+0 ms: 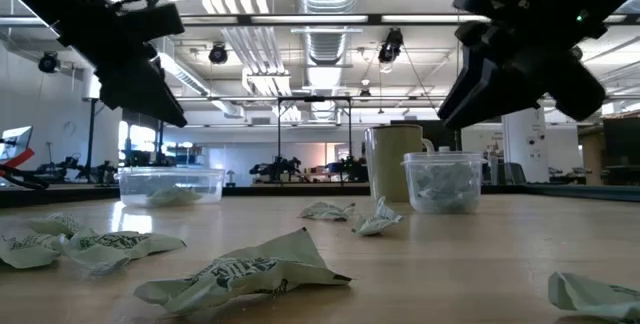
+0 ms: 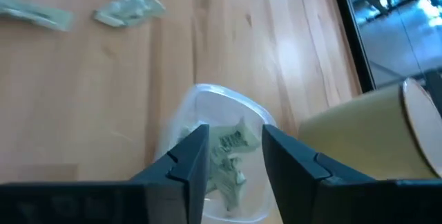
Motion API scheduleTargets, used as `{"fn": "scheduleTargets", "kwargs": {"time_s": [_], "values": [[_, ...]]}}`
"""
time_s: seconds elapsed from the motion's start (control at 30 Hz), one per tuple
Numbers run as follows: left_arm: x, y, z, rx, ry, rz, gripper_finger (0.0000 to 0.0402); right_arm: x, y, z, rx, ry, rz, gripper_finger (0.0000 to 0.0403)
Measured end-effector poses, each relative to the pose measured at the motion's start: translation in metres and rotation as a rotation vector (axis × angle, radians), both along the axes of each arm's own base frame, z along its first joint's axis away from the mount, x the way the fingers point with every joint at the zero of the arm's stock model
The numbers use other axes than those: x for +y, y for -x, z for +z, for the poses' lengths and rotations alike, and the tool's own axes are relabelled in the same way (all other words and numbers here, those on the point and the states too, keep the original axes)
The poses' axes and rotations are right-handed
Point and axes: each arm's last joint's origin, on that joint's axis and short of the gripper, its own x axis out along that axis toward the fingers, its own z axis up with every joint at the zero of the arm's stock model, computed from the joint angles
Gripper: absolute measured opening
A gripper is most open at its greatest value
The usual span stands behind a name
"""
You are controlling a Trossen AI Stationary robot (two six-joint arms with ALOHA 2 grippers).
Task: Pick and place Stevia / Truvia into bins
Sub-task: Put the stevia packet into the left transparent container
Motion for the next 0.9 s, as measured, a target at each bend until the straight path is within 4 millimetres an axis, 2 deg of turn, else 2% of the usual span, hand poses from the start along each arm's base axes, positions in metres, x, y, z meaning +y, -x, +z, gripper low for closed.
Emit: {"fn": "scheduleTargets", "kwargs": {"time_s": [0.17, 0.27, 0.37, 0.57, 0.73, 0.9], "values": [[-0.012, -0.023, 0.005, -0.071, 0.058, -0.258, 0.0173, 0.011, 0.004, 0.004, 0.015, -0.03, 0.083, 0.0121], [-0.021, -0.038, 0.008, -0.133, 0.078, -0.456, 0.0173, 0.019, 0.009, 0.005, 0.036, -0.079, 0.151, 0.0116], [-0.028, -0.051, 0.007, -0.179, 0.068, -0.579, 0.0173, 0.028, 0.014, 0.005, 0.07, -0.157, 0.217, 0.0109], [-0.032, -0.073, -0.006, -0.125, 0.025, -0.611, 0.0173, 0.037, 0.03, 0.003, 0.165, -0.33, 0.207, 0.0095], [-0.026, -0.092, -0.021, -0.058, 0.044, -0.61, 0.0173, 0.035, 0.041, 0.002, 0.198, -0.381, 0.102, 0.0083], [-0.016, -0.113, -0.029, -0.027, 0.122, -0.649, 0.0173, 0.033, 0.047, 0.002, 0.192, -0.404, 0.07, 0.0074]]}}
